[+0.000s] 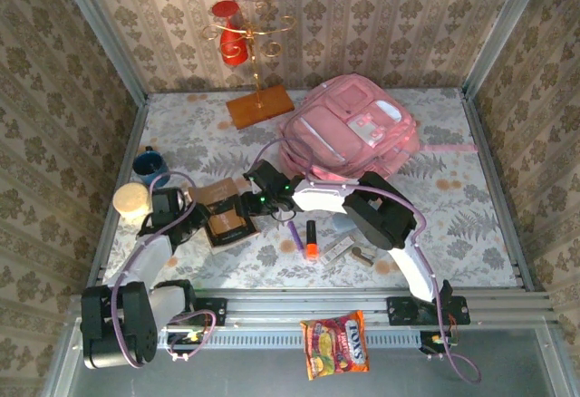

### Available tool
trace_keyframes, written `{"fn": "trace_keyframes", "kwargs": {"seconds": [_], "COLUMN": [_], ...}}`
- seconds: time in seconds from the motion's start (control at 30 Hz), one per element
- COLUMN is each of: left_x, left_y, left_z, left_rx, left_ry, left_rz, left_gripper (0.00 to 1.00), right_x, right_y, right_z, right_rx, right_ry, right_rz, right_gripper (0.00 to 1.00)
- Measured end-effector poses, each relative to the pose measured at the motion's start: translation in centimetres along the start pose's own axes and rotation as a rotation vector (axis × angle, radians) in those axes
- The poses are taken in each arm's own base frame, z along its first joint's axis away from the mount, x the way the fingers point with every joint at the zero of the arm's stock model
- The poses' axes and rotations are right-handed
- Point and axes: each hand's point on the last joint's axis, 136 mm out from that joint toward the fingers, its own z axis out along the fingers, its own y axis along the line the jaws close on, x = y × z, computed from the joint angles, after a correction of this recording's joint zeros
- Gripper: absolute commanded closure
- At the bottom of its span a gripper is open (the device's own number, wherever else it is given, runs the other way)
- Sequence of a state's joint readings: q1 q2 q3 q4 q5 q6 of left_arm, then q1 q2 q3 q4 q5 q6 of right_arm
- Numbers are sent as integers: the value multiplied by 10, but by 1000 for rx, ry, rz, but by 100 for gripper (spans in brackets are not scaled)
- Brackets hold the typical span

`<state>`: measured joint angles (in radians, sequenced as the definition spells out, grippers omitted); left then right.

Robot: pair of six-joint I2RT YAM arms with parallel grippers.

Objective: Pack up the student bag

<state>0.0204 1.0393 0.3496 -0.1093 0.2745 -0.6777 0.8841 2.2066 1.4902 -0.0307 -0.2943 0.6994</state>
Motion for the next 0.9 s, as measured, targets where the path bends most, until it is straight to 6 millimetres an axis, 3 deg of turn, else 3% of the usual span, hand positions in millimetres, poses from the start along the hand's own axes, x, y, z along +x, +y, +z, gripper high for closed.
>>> {"fn": "trace_keyframes", "kwargs": {"seconds": [0.13,0.33,0.43,0.53,0.6,0.77,0.83,0.9], "left_x": [0,12,12,7,4,1,1,0], "left_y": [-22,-82,-105,-124,-134,-145,-144,-143], "left_z": [-2,-24,-38,-48,-54,-58,-55,-52], "left_rx": [93,360,461,548,594,649,646,638], "left_ry": [5,72,95,97,96,111,117,113], "left_rz": [16,8,-7,-25,-39,-63,-71,-70], "left_gripper": [96,97,97,98,98,84,67,45], "right_x": [-5,-7,-11,-22,-26,-31,-35,-41], "right_y": [-7,-24,-31,-25,-15,7,10,10], "right_z": [-11,-41,-65,-84,-92,-109,-118,-130], "right_rx": [-9,-69,-134,-231,-305,-492,-545,-570], "right_ry": [-22,-14,-31,-65,-86,-136,-151,-168], "right_rz": [11,50,98,127,138,195,225,247], "right_gripper": [30,15,12,12,19,72,86,90]}}
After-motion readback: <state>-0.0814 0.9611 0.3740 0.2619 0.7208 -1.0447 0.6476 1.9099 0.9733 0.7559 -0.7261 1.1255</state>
